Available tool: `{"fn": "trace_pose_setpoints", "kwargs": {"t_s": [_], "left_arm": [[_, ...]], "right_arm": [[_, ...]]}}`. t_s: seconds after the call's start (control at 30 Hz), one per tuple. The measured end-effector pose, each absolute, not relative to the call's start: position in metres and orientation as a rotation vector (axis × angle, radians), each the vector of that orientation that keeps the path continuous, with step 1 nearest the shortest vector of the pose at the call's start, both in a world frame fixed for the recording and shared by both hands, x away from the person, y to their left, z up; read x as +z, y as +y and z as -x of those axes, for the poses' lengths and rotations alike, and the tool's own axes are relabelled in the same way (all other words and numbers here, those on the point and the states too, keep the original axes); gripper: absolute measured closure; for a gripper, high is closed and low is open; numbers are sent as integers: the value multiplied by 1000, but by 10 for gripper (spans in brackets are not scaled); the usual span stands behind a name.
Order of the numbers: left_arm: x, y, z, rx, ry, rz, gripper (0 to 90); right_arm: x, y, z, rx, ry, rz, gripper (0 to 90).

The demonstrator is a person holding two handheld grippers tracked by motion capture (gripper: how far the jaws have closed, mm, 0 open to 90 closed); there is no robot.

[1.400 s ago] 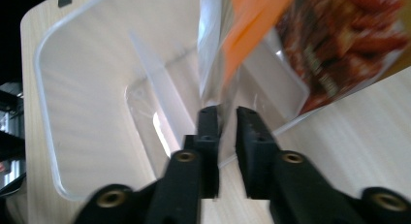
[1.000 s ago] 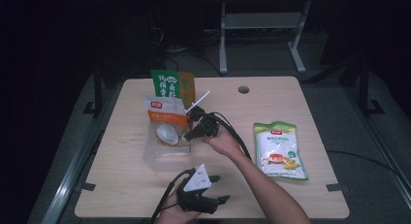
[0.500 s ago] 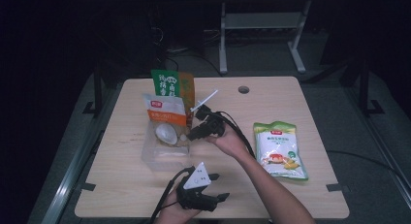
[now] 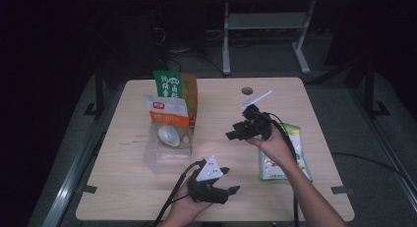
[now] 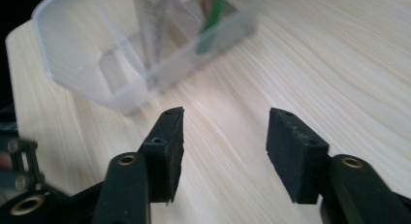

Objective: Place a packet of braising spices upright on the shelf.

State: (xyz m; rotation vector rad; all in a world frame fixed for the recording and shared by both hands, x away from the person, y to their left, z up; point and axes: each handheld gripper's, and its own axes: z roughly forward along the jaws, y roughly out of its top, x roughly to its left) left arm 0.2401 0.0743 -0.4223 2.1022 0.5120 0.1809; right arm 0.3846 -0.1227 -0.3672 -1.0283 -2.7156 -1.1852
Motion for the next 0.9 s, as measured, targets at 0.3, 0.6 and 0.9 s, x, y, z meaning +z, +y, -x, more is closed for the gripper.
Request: {"fn": "trace_pose_setpoints", "kwargs": {"t_s": [0.3,0.6,0.9], "left_arm": [[-429,45,-251,159,503,-2106,373],[-432,27,-257,155,495,-2107,375],[-432,19,-265,147,497,-2117,403]], "right_arm": [[-379,-187,-370,-1132,-2723,1210,418],[-397,-235,-364,-1052,-2717,1398,388],[-417,-271,-360,-1004,-2659,1576,355]]}}
